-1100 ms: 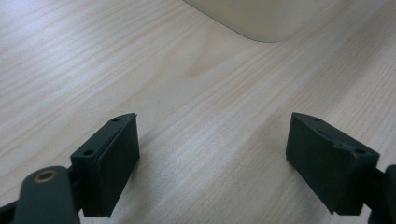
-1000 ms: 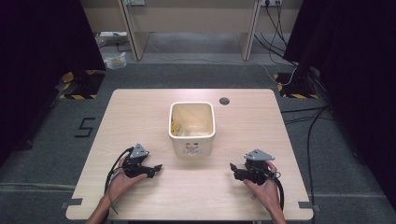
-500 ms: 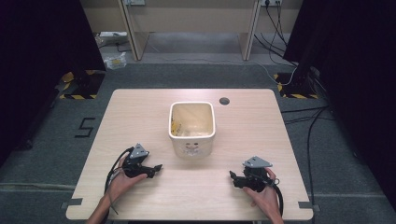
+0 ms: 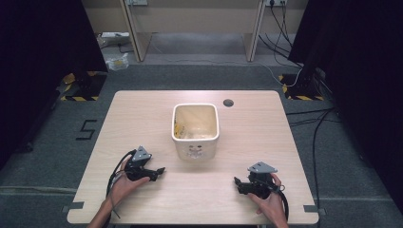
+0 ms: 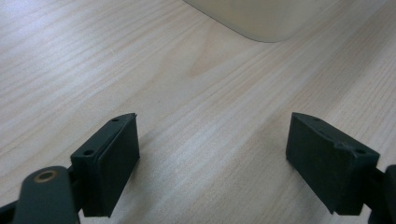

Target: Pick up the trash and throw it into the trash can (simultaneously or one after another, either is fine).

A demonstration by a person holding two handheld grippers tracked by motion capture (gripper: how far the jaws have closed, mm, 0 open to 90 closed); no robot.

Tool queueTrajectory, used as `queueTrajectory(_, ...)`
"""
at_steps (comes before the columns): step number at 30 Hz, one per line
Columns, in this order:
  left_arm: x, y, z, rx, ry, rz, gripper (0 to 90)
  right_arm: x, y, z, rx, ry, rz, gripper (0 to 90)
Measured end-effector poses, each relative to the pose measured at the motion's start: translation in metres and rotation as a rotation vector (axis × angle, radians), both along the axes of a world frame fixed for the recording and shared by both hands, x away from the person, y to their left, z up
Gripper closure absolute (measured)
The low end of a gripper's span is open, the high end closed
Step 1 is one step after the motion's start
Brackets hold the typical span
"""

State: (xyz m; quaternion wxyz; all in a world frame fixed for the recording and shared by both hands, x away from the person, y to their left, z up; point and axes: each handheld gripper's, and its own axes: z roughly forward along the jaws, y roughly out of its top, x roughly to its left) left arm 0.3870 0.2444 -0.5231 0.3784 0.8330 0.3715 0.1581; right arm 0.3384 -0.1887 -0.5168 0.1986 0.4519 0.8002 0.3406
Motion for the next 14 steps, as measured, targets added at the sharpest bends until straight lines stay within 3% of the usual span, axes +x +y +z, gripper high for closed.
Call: queueTrajectory(14, 0.0000, 0.0000, 0.0000, 0.000, 0.000, 0.000, 16.2, 0.0001, 0.0003, -0.0001, -0.003, -0.001, -0.008, 17.3)
